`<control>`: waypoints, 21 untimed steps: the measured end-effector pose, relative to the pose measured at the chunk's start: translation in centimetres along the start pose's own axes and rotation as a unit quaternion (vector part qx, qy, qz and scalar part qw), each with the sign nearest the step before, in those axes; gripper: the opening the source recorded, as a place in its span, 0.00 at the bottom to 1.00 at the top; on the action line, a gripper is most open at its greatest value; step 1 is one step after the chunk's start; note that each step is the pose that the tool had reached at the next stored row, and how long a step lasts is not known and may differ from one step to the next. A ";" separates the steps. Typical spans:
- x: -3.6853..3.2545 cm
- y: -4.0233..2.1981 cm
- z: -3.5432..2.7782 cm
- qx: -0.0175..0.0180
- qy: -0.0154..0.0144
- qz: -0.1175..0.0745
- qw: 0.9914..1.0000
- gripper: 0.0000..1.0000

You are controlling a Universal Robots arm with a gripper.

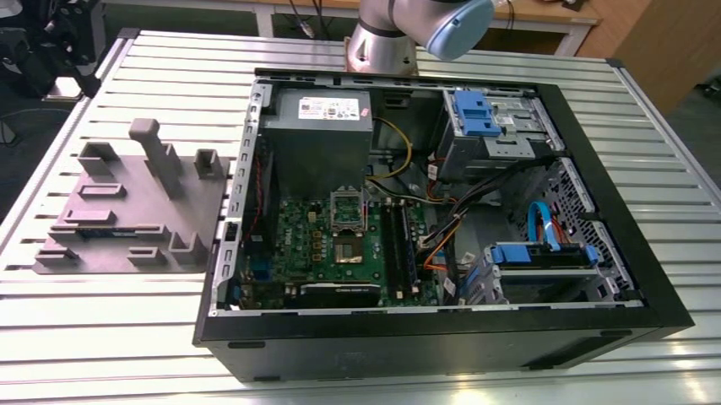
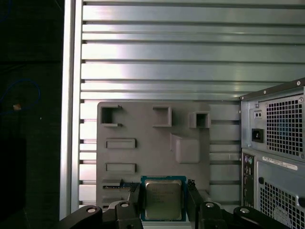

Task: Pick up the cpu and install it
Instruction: 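Pick up the cpu and move it towards the insertion slot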

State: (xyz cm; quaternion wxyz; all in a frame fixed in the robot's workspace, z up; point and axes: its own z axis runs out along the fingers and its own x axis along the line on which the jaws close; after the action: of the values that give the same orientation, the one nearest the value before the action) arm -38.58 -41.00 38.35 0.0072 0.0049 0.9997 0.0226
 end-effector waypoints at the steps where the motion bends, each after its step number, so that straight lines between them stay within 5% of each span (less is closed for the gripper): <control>1: -0.01 0.00 0.00 0.000 0.000 0.000 1.000 0.47; 21: -0.45 0.00 0.01 0.000 0.000 0.000 1.000 0.47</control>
State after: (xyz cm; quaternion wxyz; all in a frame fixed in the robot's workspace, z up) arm -38.13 -41.00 38.35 0.0072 0.0049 0.9997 0.0226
